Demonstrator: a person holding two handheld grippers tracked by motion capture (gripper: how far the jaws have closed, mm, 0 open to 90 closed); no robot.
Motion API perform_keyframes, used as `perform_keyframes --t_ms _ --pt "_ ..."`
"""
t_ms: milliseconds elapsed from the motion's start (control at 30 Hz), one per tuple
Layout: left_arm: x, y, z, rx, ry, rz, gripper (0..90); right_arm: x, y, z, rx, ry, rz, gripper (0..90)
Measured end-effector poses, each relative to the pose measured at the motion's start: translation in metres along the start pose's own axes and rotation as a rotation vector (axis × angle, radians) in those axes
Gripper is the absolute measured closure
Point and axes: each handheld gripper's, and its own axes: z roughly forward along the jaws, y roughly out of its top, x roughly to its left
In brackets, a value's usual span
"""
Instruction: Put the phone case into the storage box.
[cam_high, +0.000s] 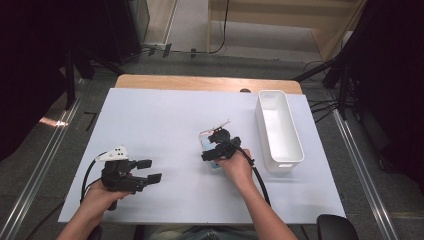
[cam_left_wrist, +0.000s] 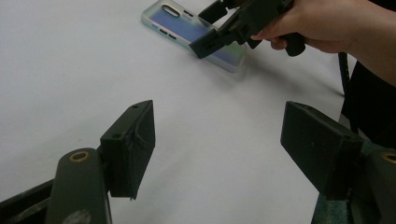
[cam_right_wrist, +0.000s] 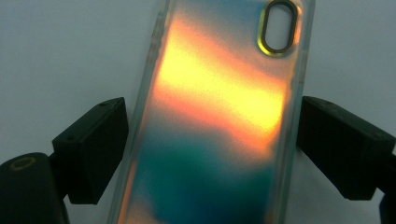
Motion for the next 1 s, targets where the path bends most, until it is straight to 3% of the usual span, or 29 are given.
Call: perform_keyframes --t_ms 1000 --pt "-0.0005 -0.0004 0.0002 0.003 0.001 0.0 26.2 -0.0034 -0.0007 -0.0021 -0.002 0.01 -0.007 15.0"
